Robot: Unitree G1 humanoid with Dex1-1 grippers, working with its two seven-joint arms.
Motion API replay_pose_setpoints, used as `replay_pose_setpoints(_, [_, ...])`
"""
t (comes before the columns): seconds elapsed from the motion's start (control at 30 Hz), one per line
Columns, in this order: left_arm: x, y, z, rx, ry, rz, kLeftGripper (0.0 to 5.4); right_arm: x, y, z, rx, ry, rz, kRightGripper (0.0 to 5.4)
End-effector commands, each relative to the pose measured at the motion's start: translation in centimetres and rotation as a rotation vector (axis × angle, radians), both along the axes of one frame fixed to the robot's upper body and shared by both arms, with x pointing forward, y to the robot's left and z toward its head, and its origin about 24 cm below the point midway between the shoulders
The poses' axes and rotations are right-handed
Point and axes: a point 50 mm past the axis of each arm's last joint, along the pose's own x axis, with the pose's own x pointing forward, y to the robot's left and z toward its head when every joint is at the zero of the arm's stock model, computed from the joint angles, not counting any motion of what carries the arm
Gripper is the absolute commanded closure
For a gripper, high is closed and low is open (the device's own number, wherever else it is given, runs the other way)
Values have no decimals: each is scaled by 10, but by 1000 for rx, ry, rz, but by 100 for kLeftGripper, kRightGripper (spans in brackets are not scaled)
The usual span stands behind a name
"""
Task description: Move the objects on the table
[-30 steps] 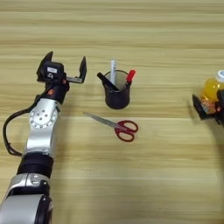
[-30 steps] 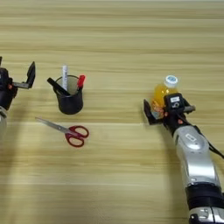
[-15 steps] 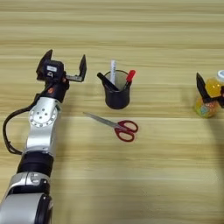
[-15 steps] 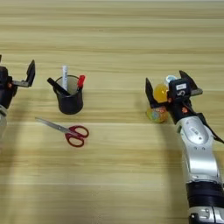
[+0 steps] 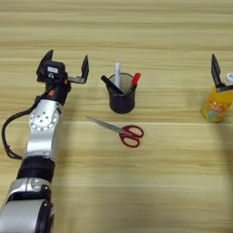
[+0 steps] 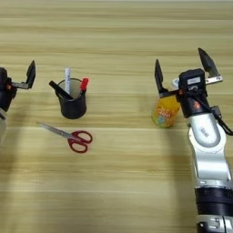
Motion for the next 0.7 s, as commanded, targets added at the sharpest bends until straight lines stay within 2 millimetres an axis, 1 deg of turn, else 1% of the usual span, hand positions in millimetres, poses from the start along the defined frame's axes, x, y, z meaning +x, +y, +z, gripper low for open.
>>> replay_pose_setpoints(0.03, [3,-1,8,13,-19,-20,0,-6,14,17,-40,-105,65,1])
replay_pose_setpoints(0.2, [3,-5,8,-1,-2,-67,0,-13,38,21,-45,-131,182,1])
replay_pose_setpoints(0.3, [2,-8,9,-37,14,-106,0,-15,49,18,-29,-120,239,1])
replay_pose_setpoints(0.4, [1,-11,9,-67,31,-150,0,-17,60,12,-25,-96,295,1])
replay_pose_setpoints(0.57, [-1,-17,7,-146,90,-215,0,-18,69,2,-9,-57,331,1])
replay_pose_setpoints(0.7, [-2,-23,0,-208,155,-255,0,-18,73,-3,5,-37,346,1])
